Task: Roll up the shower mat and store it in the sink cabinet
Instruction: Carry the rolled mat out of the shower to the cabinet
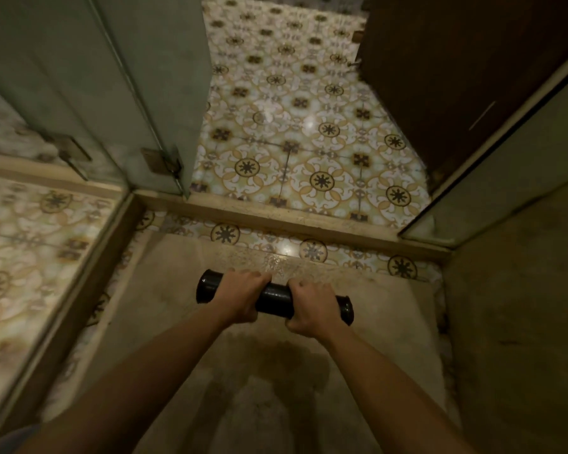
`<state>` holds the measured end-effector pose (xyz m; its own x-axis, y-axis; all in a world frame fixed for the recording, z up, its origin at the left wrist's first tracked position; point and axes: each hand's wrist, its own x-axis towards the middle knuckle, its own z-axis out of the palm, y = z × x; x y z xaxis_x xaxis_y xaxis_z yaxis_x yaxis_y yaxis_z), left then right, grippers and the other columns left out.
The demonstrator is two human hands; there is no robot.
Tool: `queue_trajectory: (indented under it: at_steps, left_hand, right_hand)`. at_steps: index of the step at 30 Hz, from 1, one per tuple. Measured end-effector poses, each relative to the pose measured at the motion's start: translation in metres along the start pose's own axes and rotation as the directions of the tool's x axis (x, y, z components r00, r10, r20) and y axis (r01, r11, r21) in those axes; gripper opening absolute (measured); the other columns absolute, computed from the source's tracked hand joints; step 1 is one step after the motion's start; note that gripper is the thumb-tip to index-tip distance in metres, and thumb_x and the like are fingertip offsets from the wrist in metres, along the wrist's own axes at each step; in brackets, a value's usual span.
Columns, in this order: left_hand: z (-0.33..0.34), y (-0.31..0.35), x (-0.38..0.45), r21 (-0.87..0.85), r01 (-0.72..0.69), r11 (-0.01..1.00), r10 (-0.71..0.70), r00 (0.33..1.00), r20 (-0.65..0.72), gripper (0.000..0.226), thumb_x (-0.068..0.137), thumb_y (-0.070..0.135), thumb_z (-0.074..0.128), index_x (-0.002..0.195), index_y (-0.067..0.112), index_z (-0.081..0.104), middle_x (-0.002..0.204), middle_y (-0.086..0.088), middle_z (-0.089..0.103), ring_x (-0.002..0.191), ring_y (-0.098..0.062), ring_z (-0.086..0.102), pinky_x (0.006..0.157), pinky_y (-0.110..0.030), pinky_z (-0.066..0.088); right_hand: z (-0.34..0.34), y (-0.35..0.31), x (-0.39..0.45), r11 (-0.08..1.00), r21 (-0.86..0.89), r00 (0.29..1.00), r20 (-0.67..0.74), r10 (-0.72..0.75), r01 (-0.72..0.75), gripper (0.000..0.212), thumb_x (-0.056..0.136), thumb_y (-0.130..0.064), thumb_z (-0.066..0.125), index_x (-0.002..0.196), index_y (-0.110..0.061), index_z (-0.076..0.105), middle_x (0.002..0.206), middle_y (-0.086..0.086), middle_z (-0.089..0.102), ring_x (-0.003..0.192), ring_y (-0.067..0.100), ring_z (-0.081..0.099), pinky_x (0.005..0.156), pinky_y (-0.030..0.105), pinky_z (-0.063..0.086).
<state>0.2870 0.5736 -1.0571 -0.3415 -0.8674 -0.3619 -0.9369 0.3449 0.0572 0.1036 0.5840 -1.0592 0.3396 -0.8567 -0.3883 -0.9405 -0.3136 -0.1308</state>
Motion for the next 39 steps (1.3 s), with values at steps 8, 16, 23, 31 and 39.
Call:
queue_trajectory:
  at_steps: [8, 16, 23, 31, 39]
  left_hand:
    - [-0.199, 0.015, -0.092, -0.033, -0.017, 0.999, 0.015, 0.996, -0.083, 0.052, 0.060, 0.034, 0.075, 0.105, 0.028, 0.051, 0.093, 0.001, 0.065, 0.078, -0.023, 0.063, 0.059, -0.031, 0.038]
    - [-0.377, 0.032, -0.202, -0.050, -0.019, 0.999, 0.012, 0.990, -0.138, 0.052, 0.059, 0.036, 0.077, 0.103, 0.027, 0.052, 0.096, 0.004, 0.066, 0.081, -0.022, 0.063, 0.061, -0.033, 0.040]
    - [-0.485, 0.043, -0.287, -0.054, 0.020, 0.998, -0.026, 0.994, -0.110, 0.065, 0.060, 0.035, 0.077, 0.117, 0.026, 0.048, 0.109, 0.001, 0.062, 0.098, -0.024, 0.060, 0.081, -0.041, 0.049]
    - [-0.517, 0.044, -0.325, -0.045, 0.015, 0.999, -0.021, 0.991, -0.129, 0.073, 0.064, 0.037, 0.075, 0.128, 0.024, 0.044, 0.116, -0.002, 0.059, 0.105, -0.025, 0.058, 0.085, -0.041, 0.045]
    - [-0.526, 0.039, -0.325, -0.054, -0.037, 0.998, 0.029, 0.990, -0.135, 0.064, 0.065, 0.037, 0.074, 0.121, 0.026, 0.046, 0.114, -0.002, 0.059, 0.103, -0.025, 0.058, 0.085, -0.042, 0.044]
  right_hand:
    - [-0.195, -0.031, -0.093, 0.999, -0.030, 0.995, -0.093, -0.023, 0.020, 0.059, 0.066, -0.042, 0.074, 0.116, -0.023, 0.049, 0.099, 0.002, 0.065, 0.087, 0.027, 0.063, 0.083, 0.045, 0.048]
    - [-0.370, -0.072, -0.194, 0.998, -0.049, 0.995, -0.086, -0.049, 0.045, 0.065, 0.064, -0.046, 0.075, 0.118, -0.023, 0.047, 0.102, 0.001, 0.063, 0.087, 0.026, 0.062, 0.080, 0.043, 0.048]
    - [-0.471, -0.111, -0.273, 0.998, -0.020, 0.989, -0.136, -0.066, 0.064, 0.061, 0.062, -0.044, 0.075, 0.113, -0.022, 0.051, 0.097, 0.001, 0.064, 0.081, 0.026, 0.062, 0.067, 0.037, 0.048]
    - [-0.506, -0.131, -0.308, 0.998, -0.028, 0.989, -0.137, -0.052, 0.049, 0.062, 0.064, -0.042, 0.074, 0.117, -0.022, 0.049, 0.106, 0.002, 0.063, 0.092, 0.028, 0.060, 0.080, 0.042, 0.046]
    - [-0.517, -0.136, -0.315, 0.999, -0.041, 0.989, -0.145, -0.042, 0.036, 0.061, 0.068, -0.040, 0.075, 0.119, -0.021, 0.048, 0.112, 0.003, 0.062, 0.099, 0.028, 0.059, 0.086, 0.044, 0.046]
